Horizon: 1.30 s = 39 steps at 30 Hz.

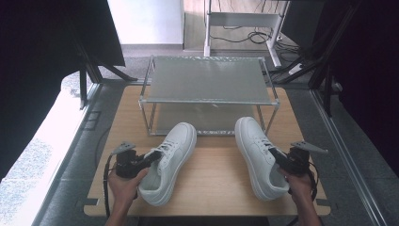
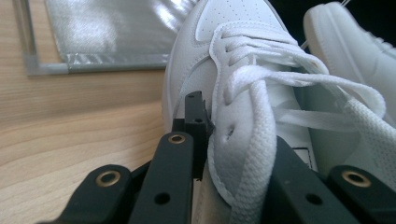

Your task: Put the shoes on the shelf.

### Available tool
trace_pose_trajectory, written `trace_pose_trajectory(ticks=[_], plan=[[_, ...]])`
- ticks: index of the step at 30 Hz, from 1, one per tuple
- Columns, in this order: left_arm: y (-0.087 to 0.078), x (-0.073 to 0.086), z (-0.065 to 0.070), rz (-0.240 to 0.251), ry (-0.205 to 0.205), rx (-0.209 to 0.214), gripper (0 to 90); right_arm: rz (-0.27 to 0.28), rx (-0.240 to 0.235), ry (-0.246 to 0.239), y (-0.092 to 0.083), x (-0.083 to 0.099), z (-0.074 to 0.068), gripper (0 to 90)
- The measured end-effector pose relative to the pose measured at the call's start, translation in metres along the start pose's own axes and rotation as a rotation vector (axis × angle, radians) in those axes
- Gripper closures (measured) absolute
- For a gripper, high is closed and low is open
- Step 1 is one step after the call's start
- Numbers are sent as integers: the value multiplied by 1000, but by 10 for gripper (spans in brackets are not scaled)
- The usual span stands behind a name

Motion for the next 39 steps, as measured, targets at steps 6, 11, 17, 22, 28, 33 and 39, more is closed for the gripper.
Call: trace_pose_trajectory(ticks=[6,11,17,22,28,33,39], plan=[[-5,-4,7,14,-5,43,832,61,-45,29,-8,-11,-10,869],[-10,-8,14,42,8,60,833,105,-47,47,-14,-18,-12,869],[-18,-16,29,75,6,116,836,139,-78,62,-20,-26,-18,869],[-19,-21,35,84,11,127,836,153,-91,59,-21,-36,-23,869],[-22,-29,39,106,14,128,837,183,-97,81,-25,-46,-25,870],[-26,-41,47,154,18,136,836,223,-107,79,-36,-64,-27,870],[-29,-62,63,200,35,162,836,276,-119,89,-42,-85,-30,870]])
Point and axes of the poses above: each handheld gripper's, and its own axes: y roughly forward along the jaws, x roughly out of its underside, z roughly to its right, the point moved 10 cm from there along y, roughly forward along the jaws, and after that the axes turned 13 degrees about -y, right-handed, at the moved point
